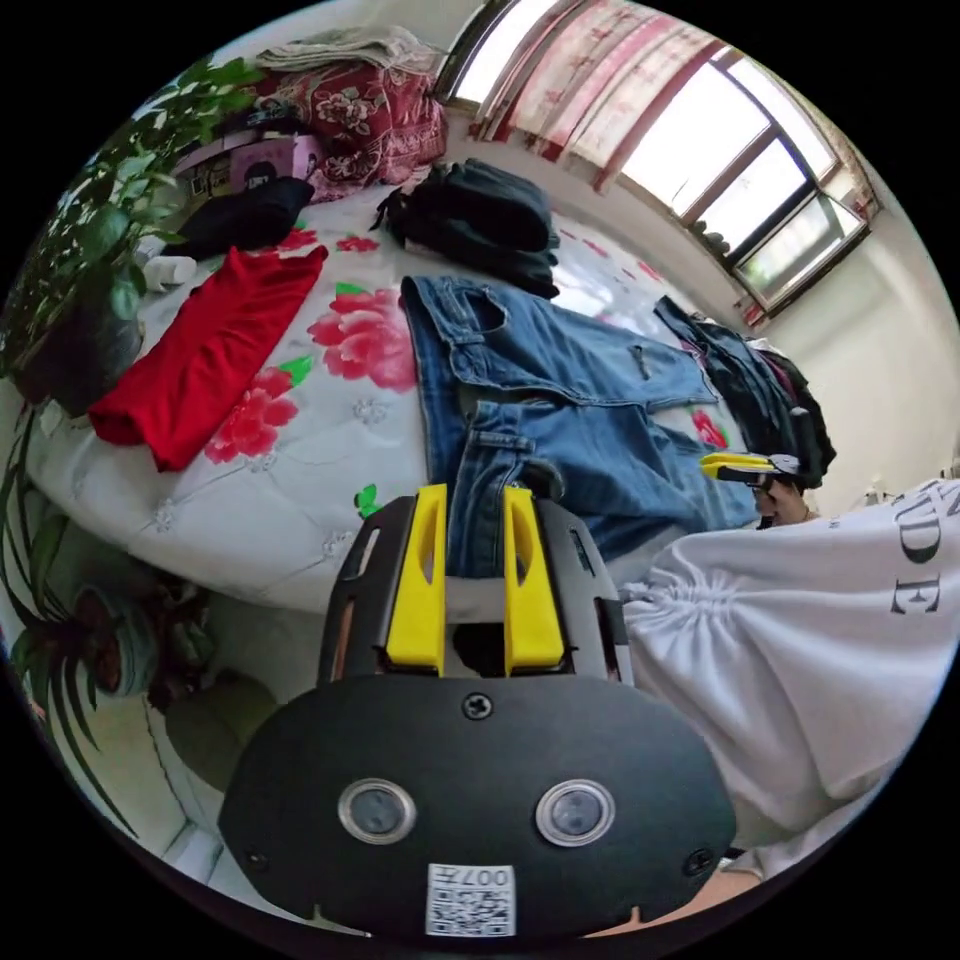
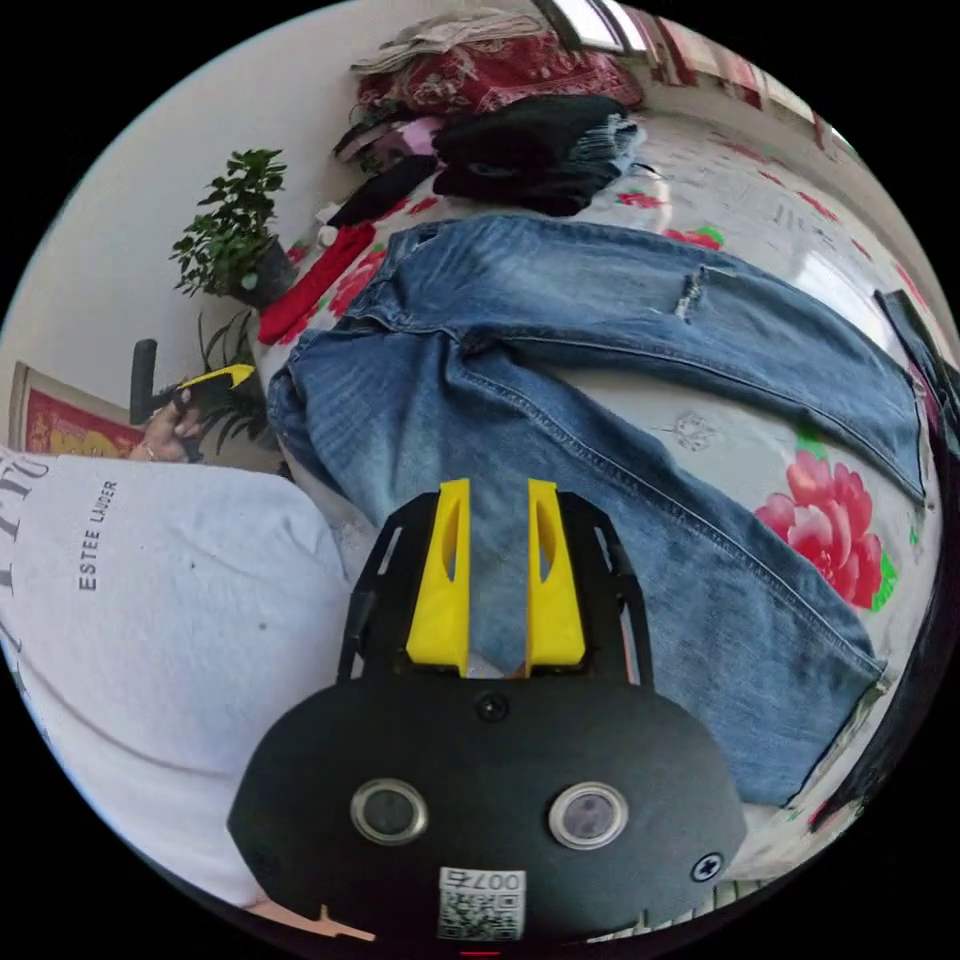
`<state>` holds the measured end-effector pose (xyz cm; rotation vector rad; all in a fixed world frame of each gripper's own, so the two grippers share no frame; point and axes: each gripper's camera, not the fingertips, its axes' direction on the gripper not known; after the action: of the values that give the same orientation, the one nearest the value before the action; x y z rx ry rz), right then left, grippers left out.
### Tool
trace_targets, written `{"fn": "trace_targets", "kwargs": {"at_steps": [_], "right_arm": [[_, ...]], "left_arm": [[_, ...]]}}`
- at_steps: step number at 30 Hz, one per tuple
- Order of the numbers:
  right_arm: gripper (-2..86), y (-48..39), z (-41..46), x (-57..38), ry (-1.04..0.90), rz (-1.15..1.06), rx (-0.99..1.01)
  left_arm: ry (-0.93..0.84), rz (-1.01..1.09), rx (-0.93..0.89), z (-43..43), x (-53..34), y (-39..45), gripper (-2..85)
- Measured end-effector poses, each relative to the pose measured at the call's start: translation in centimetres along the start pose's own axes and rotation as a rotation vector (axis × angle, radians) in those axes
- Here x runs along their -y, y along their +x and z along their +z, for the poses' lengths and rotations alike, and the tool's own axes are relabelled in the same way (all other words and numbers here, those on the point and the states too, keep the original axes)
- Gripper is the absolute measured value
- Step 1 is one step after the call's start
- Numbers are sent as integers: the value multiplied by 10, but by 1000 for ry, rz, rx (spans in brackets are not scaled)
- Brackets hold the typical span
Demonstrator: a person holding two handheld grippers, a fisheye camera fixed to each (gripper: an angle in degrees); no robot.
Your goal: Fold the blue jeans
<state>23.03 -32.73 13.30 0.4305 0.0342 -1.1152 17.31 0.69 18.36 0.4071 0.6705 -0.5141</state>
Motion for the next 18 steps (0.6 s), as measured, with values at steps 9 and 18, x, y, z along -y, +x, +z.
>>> {"fn": "trace_targets", "kwargs": {"at_steps": [9, 18], "right_arm": [[49, 63, -24, -33, 90, 324, -12], [83, 158, -134, -231, 350, 906, -317]], "left_arm": [[-122, -140, 77, 62, 41, -7, 51], [-17, -426, 18, 21, -7, -13, 84]]}}
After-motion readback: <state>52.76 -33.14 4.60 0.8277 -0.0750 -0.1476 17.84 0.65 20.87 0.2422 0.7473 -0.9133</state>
